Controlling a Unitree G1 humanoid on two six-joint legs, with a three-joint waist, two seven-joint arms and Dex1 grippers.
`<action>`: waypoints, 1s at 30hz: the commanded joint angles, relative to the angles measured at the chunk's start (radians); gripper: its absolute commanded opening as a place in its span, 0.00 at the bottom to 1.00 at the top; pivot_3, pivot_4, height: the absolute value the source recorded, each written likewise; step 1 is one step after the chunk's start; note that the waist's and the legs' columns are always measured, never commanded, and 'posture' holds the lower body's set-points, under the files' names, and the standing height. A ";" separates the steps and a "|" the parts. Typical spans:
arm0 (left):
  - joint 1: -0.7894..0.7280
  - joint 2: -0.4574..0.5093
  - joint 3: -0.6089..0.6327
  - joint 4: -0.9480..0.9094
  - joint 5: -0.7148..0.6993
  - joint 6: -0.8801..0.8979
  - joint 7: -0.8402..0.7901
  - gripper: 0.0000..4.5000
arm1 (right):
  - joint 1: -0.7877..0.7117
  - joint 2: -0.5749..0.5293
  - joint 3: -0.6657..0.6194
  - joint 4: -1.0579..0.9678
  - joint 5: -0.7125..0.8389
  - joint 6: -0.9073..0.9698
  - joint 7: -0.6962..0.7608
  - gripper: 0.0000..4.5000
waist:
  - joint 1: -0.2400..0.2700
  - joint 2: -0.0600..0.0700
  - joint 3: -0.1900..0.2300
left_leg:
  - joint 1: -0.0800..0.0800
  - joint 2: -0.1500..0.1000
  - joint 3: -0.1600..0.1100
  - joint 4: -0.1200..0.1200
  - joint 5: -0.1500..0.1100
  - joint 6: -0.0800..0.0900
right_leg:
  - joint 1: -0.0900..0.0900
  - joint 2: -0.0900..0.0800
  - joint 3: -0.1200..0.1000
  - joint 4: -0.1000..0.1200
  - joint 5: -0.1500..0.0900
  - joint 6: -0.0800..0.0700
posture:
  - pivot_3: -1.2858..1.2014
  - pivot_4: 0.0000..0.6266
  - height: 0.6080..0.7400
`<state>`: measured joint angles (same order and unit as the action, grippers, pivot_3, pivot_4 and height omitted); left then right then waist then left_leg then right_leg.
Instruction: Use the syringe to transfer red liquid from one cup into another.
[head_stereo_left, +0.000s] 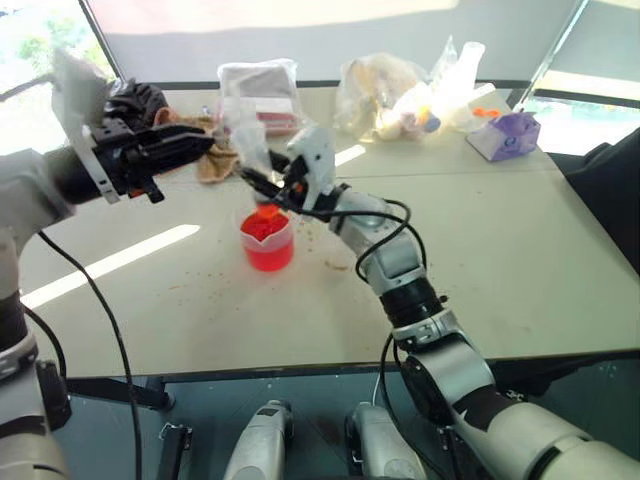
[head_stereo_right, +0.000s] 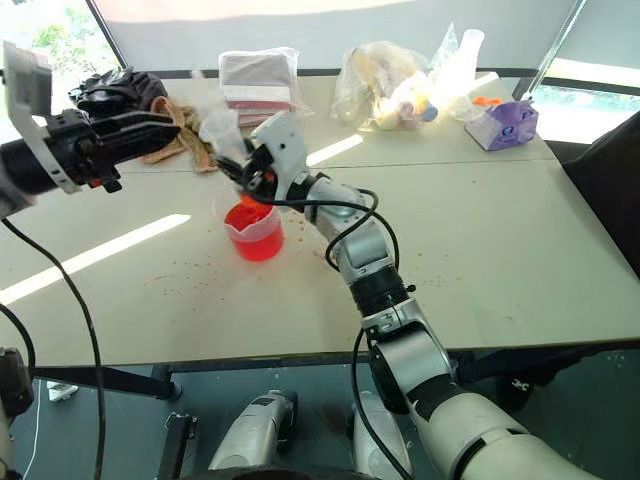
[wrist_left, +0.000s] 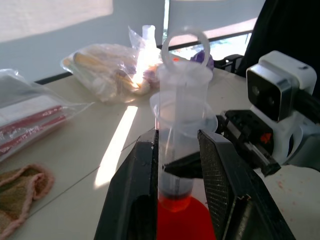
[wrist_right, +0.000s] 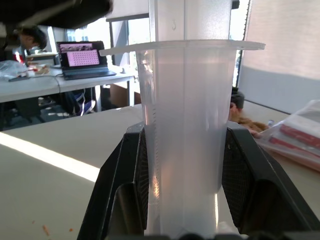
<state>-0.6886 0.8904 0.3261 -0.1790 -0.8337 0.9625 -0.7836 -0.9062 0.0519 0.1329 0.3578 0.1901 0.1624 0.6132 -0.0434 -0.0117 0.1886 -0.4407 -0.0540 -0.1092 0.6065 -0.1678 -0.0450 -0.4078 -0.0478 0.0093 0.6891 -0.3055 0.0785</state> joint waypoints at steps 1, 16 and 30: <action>-0.029 0.017 0.011 0.001 0.001 -0.022 -0.007 0.38 | -0.034 0.012 -0.005 -0.072 0.020 -0.010 0.000 0.31 | -0.005 0.000 0.000 | 0.000 0.001 0.001 -0.001 0.000 0.000 | -0.001 0.000 0.001 0.000 0.000 0.000 | 0.52 0.24 0.97; 0.030 0.059 0.088 0.002 -0.032 -0.027 -0.019 0.38 | -0.045 -0.062 -0.068 -0.337 0.112 0.209 -0.031 0.31 | 0.005 0.000 0.000 | 0.000 0.001 0.001 -0.001 0.000 0.000 | -0.001 0.000 0.002 0.000 0.000 0.000 | 0.52 0.24 0.97; -0.211 -0.131 -0.147 0.158 0.060 -0.147 -0.094 0.38 | 0.119 -0.296 -0.166 -0.707 0.164 0.484 -0.160 0.31 | 0.012 0.000 0.000 | 0.000 0.000 0.003 0.000 -0.001 0.001 | -0.001 -0.001 0.002 -0.001 0.000 0.000 | 0.52 0.24 0.97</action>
<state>-0.8539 0.7642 0.1845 -0.0335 -0.7908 0.8519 -0.8576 -0.7871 -0.2358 -0.0185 -0.2784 0.3395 0.6407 0.4696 -0.0313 -0.0119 0.1885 -0.4412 -0.0535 -0.1055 0.6064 -0.1685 -0.0436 -0.4089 -0.0484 0.0120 0.6881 -0.3051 0.0781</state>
